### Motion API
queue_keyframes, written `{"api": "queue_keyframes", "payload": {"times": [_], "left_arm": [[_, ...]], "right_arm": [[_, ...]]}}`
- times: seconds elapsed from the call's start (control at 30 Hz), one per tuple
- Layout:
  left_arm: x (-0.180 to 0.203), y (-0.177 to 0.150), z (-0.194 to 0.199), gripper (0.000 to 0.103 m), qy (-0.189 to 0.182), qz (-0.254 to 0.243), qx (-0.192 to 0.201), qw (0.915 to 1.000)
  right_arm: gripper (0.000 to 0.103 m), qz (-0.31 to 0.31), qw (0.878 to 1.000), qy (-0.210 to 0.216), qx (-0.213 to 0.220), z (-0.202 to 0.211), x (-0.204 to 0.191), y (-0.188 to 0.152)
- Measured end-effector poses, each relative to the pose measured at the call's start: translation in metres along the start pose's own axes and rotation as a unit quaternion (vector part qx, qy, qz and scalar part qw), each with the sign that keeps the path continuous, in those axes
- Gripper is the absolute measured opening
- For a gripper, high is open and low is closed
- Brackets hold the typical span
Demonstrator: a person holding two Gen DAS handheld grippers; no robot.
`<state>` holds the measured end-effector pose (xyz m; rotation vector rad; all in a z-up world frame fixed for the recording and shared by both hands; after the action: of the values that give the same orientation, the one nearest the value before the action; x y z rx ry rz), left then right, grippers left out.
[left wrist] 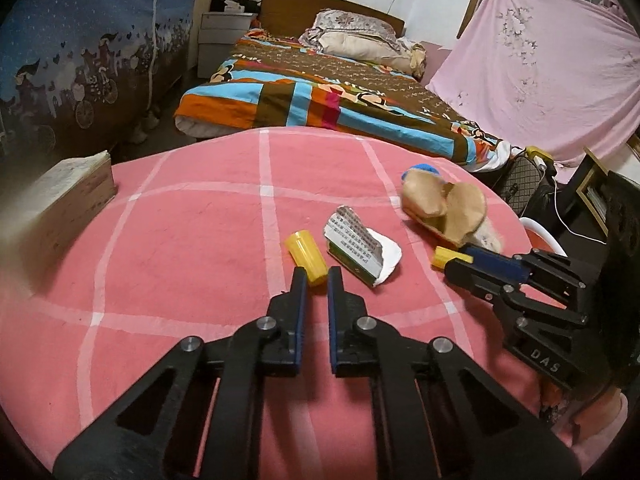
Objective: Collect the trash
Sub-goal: 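Grasp the yellow cap with the left tool, then carry the yellow cap over the orange bucket with the left tool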
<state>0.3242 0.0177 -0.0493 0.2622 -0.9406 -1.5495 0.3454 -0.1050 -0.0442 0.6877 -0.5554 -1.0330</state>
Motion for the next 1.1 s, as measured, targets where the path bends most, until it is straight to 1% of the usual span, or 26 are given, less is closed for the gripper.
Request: {"api": "queue_keyframes", "payload": {"times": [0.13, 0.27, 0.43, 0.53, 0.57, 0.6, 0.7, 0.77, 0.83, 0.93, 1.07, 1.1], "left_arm": [[0.005, 0.001, 0.005, 0.000, 0.002, -0.012, 0.009, 0.9999], [0.008, 0.000, 0.005, 0.000, 0.014, -0.024, 0.007, 0.9996], [0.001, 0.002, 0.008, 0.000, 0.019, -0.006, 0.016, 0.9997], [-0.004, 0.002, 0.004, 0.000, 0.019, 0.007, 0.010, 0.9998], [-0.006, 0.003, 0.001, 0.002, 0.023, 0.012, 0.005, 0.9997], [-0.007, 0.003, -0.002, 0.011, 0.021, 0.018, 0.001, 0.9996], [-0.006, 0.007, -0.007, 0.022, 0.007, 0.030, -0.001, 0.9995], [-0.004, 0.010, -0.011, 0.024, 0.010, 0.032, -0.001, 0.9995], [-0.005, 0.011, -0.014, 0.022, 0.013, 0.035, -0.003, 0.9993], [-0.006, 0.010, -0.019, 0.020, 0.030, 0.037, -0.010, 0.9988], [-0.009, 0.009, -0.018, 0.002, 0.046, 0.045, -0.009, 0.9979], [-0.011, 0.008, -0.018, 0.000, 0.046, 0.047, -0.009, 0.9978]], "right_arm": [[0.016, 0.008, 1.000, 0.002, 0.009, 0.005, -0.003, 0.000], [0.016, 0.007, 1.000, 0.004, 0.020, 0.011, -0.004, -0.001], [0.015, -0.001, 0.999, 0.007, 0.032, 0.018, -0.002, -0.002], [0.015, -0.004, 0.999, 0.009, 0.032, 0.018, 0.000, -0.003], [0.016, -0.006, 0.999, 0.009, 0.031, 0.018, 0.001, -0.003], [0.016, -0.008, 0.999, 0.009, 0.030, 0.017, 0.001, -0.003], [0.016, -0.014, 1.000, 0.010, 0.026, 0.015, 0.003, -0.003], [0.016, -0.017, 1.000, 0.011, 0.024, 0.014, 0.004, -0.003], [0.016, -0.019, 0.999, 0.013, 0.024, 0.014, 0.004, -0.002], [0.016, -0.021, 0.999, 0.014, 0.022, 0.013, 0.005, -0.002], [0.016, -0.024, 0.999, 0.015, 0.022, 0.012, 0.006, -0.002], [0.016, -0.024, 0.999, 0.014, 0.023, 0.012, 0.006, -0.002]]}}
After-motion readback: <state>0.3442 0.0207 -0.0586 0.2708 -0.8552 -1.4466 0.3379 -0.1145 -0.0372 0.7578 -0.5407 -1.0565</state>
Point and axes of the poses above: each gripper's, at about its wrist camera, not at the fingertips, and z roughly against the way its jaws point, x to its right, y to its top, the point moved 5 cm from there along -z, roughly the way its jaws point, and after that the axes turned 9 degrees about -y, right-handed, at the moved point
